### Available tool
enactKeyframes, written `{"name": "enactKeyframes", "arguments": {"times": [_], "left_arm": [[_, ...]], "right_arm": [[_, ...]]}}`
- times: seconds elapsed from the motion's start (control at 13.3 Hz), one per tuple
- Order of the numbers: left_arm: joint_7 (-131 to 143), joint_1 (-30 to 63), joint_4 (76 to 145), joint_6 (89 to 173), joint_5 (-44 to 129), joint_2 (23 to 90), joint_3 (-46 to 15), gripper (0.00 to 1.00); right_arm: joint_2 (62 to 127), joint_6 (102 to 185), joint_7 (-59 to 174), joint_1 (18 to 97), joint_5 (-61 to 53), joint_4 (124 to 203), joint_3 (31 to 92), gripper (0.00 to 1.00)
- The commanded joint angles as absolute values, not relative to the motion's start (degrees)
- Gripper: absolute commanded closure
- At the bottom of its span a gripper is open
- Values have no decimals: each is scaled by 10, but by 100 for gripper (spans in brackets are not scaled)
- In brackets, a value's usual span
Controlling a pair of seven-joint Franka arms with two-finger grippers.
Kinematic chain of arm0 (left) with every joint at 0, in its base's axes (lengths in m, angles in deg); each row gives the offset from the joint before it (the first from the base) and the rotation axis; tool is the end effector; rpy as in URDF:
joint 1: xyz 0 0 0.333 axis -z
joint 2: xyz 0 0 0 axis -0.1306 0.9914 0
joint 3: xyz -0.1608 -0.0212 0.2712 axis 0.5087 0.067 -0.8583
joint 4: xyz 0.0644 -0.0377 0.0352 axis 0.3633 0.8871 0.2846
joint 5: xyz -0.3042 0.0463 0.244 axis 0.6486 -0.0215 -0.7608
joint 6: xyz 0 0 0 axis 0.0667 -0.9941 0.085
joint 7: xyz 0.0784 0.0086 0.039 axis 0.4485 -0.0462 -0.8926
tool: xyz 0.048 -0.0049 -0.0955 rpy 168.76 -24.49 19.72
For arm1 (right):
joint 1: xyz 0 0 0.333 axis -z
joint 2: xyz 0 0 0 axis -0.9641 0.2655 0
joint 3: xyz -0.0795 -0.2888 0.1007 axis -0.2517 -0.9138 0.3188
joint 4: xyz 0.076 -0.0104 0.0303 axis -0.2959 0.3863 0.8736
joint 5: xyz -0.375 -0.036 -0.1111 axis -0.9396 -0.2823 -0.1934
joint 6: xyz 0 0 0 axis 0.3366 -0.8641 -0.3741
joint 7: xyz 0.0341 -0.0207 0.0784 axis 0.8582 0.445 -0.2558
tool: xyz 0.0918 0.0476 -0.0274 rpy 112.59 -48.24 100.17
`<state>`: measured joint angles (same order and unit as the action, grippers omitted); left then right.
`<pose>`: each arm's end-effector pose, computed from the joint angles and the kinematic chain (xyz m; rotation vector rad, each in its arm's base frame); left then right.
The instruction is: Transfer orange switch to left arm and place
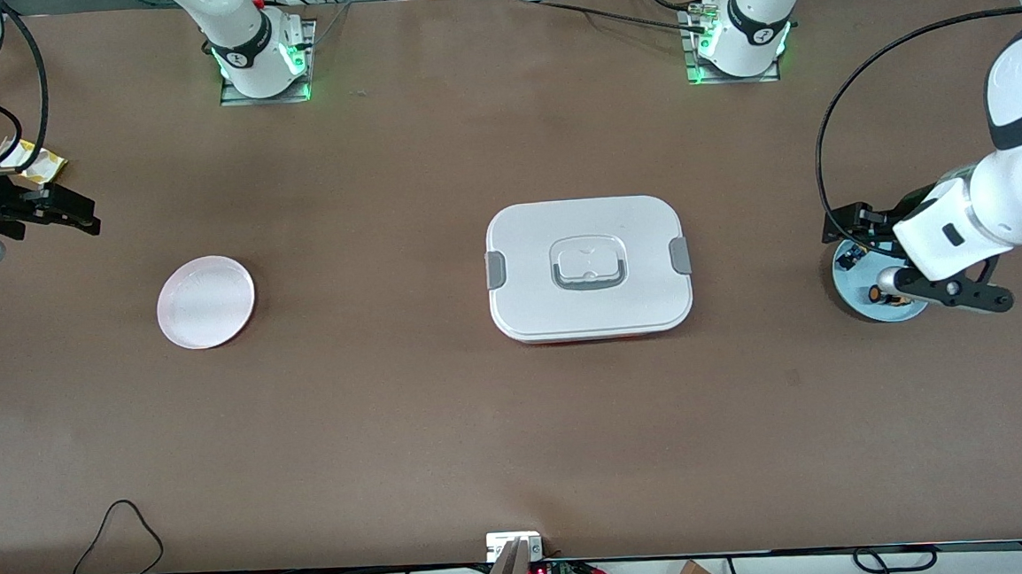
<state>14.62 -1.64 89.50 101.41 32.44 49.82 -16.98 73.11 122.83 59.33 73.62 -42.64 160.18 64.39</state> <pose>0.6359 -0.0546 0.5242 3.0531 -0.2537 -0.2479 0.5656 -0.0213 0.5670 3.1041 0.0369 -0.0767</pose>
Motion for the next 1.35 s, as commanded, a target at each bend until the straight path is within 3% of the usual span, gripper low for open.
{"name": "enactKeyframes", "arguments": {"times": [0.0, 0.3, 0.6, 1.27], "left_arm": [[48, 68, 1021, 1084, 339, 392, -262, 0], [11, 137, 1194, 1139, 335, 245, -315, 0], [34, 128, 1155, 1146, 331, 288, -315, 0], [51, 127, 1144, 1140, 331, 289, -313, 0]], "right_arm": [[730, 1215, 595, 732, -420, 1590, 645, 0], [730, 1181, 597, 730, -421, 1574, 646, 0], [730, 1179, 599, 732, -419, 1574, 645, 0], [730, 1180, 598, 731, -420, 1570, 645, 0]]}}
